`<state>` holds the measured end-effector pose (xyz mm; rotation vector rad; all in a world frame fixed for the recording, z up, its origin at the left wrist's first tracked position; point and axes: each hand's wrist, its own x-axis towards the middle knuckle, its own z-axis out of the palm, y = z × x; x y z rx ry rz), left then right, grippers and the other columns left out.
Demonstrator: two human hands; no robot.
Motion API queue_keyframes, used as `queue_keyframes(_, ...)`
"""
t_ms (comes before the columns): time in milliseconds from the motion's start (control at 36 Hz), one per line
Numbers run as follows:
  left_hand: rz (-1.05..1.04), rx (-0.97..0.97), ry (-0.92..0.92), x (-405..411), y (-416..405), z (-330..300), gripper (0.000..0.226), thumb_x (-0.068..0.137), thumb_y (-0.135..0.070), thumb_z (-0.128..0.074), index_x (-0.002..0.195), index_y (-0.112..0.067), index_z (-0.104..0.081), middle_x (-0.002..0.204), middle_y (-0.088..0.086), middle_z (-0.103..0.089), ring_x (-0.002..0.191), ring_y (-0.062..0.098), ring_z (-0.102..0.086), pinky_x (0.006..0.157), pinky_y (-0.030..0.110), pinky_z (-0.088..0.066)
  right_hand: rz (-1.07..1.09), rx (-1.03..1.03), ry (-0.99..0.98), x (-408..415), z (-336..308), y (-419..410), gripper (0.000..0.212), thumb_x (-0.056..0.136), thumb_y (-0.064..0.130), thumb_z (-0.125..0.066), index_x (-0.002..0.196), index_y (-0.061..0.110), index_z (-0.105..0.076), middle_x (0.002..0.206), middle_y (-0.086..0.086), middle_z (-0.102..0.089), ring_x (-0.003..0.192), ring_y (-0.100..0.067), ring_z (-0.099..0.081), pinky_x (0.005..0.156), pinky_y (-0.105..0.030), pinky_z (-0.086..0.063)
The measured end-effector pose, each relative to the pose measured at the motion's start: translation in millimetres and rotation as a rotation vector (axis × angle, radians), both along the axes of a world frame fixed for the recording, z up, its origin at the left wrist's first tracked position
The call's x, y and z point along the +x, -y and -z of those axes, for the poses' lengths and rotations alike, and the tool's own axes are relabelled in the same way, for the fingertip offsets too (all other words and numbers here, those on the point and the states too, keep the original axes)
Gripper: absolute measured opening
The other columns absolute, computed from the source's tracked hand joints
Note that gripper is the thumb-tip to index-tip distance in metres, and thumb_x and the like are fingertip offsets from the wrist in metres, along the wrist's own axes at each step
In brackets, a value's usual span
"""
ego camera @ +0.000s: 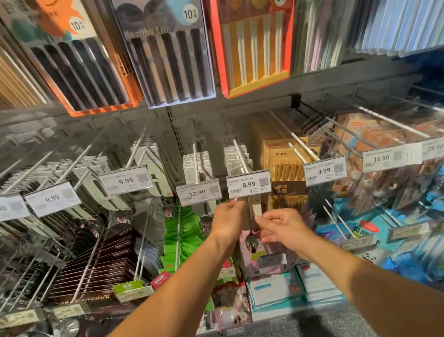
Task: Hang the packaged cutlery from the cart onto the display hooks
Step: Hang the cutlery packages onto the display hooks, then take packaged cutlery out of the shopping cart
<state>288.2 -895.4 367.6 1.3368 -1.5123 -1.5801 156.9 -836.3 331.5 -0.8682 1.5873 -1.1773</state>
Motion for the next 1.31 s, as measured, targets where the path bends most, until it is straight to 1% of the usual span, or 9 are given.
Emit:
queue_keyframes(111, -0.031, 0.004, 0.042, -3.7, 2.1, 0.7, 0.026, 0.102, -0.015, -0.044, 0.099, -0.004, -0.067, 0.081, 0.000, -0.068, 0.070, 0.006, -0.062, 0.049, 0.005, -0.043, 0.047, 0.003, -0.029, 0.4, 5.2, 7.4, 0.010, 0.089, 0.024, -0.072, 0.086, 0.015, -0.072, 0.085, -0.011, -0.074, 0.076, -0.020, -0.072, 0.070, -0.028, -0.061)
queue_keyframes(194, -0.003, -0.023, 0.152, -3.2, -2.6, 2.9, 0.043, 0.105, -0.037, -0.042, 0.134, -0.008, -0.054, 0.124, 0.004, -0.064, 0.110, 0.018, -0.062, 0.089, 0.016, -0.046, 0.116, 0.026, -0.064, -1.2, 7.4, 19.5, 0.011, 0.089, 0.022, -0.071, 0.092, 0.011, -0.070, 0.082, -0.007, -0.073, 0.072, -0.016, -0.070, 0.068, -0.028, -0.060)
queue_keyframes(250, 0.008, -0.031, 0.241, -0.8, -3.9, 10.1, 0.051, 0.105, -0.043, -0.040, 0.141, -0.008, -0.047, 0.137, 0.008, -0.057, 0.117, 0.022, -0.056, 0.093, 0.028, -0.040, 0.163, 0.041, -0.087, -1.8, 6.8, 29.5, 0.011, 0.090, 0.016, -0.070, 0.094, 0.006, -0.070, 0.075, -0.005, -0.072, 0.065, -0.014, -0.068, 0.059, -0.022, -0.058)
queue_keyframes(583, 0.086, -0.072, 0.428, 14.2, -15.7, 30.4, 0.017, 0.101, -0.020, -0.046, 0.108, -0.012, -0.060, 0.084, -0.001, -0.062, 0.065, 0.010, -0.052, 0.052, 0.022, -0.041, 0.217, 0.192, -0.147, -0.4, 13.8, 50.8, 0.028, 0.087, 0.027, -0.074, 0.106, 0.009, -0.065, 0.090, -0.009, -0.074, 0.069, -0.017, -0.072, 0.058, -0.030, -0.059)
queue_keyframes(750, 0.189, -0.128, 0.457, 5.2, -48.5, 15.2, 0.021, 0.098, -0.023, -0.049, 0.104, -0.009, -0.063, 0.104, 0.014, -0.070, 0.094, 0.031, -0.064, 0.081, 0.035, -0.051, -0.009, 0.204, -0.166, -10.6, -1.1, 6.9, 0.016, 0.095, 0.022, -0.065, 0.091, 0.007, -0.068, 0.081, -0.007, -0.070, 0.066, -0.015, -0.065, 0.066, -0.030, -0.059)
queue_keyframes(889, 0.312, -0.242, 0.469, -8.0, -76.5, -8.0, 0.019, 0.101, -0.023, -0.045, 0.095, -0.013, -0.060, 0.088, 0.004, -0.063, 0.080, 0.020, -0.057, 0.069, 0.029, -0.043, -0.099, 0.200, -0.177, -23.6, -27.2, -40.1, 0.012, 0.093, 0.018, -0.068, 0.083, 0.011, -0.069, 0.074, -0.004, -0.067, 0.063, -0.013, -0.063, 0.055, -0.023, -0.054)
queue_keyframes(1000, 0.406, -0.401, 0.555, -18.8, -101.3, -27.5, 0.025, 0.100, -0.024, -0.048, 0.111, -0.008, -0.064, 0.113, 0.012, -0.068, 0.106, 0.029, -0.061, 0.087, 0.034, -0.048, -0.083, 0.204, -0.259, -33.9, -47.9, -84.1, 0.016, 0.093, 0.020, -0.067, 0.083, 0.009, -0.070, 0.072, -0.005, -0.067, 0.058, -0.012, -0.061, 0.053, -0.023, -0.050)
queue_keyframes(1139, 0.559, -0.511, 0.574, -27.4, -142.3, -45.2, 0.027, 0.099, -0.023, -0.047, 0.112, -0.010, -0.067, 0.115, 0.012, -0.068, 0.107, 0.029, -0.061, 0.081, 0.028, -0.042, 0.016, 0.204, -0.255, -41.9, -70.5, -152.2, 0.026, 0.096, 0.031, -0.062, 0.082, 0.010, -0.068, 0.073, -0.004, -0.067, 0.058, -0.011, -0.062, 0.051, -0.022, -0.046)
queue_keyframes(1306, 0.695, -0.515, 0.434, -32.7, -213.7, -46.6, 0.019, 0.097, -0.022, -0.048, 0.085, -0.014, -0.061, 0.097, 0.014, -0.073, 0.092, 0.030, -0.068, 0.079, 0.035, -0.049, 0.232, 0.204, -0.164, -31.2, -88.9, -263.7, 0.048, 0.101, 0.049, -0.043, 0.086, 0.008, -0.064, 0.083, -0.012, -0.066, 0.066, -0.018, -0.060, 0.057, -0.024, -0.048)
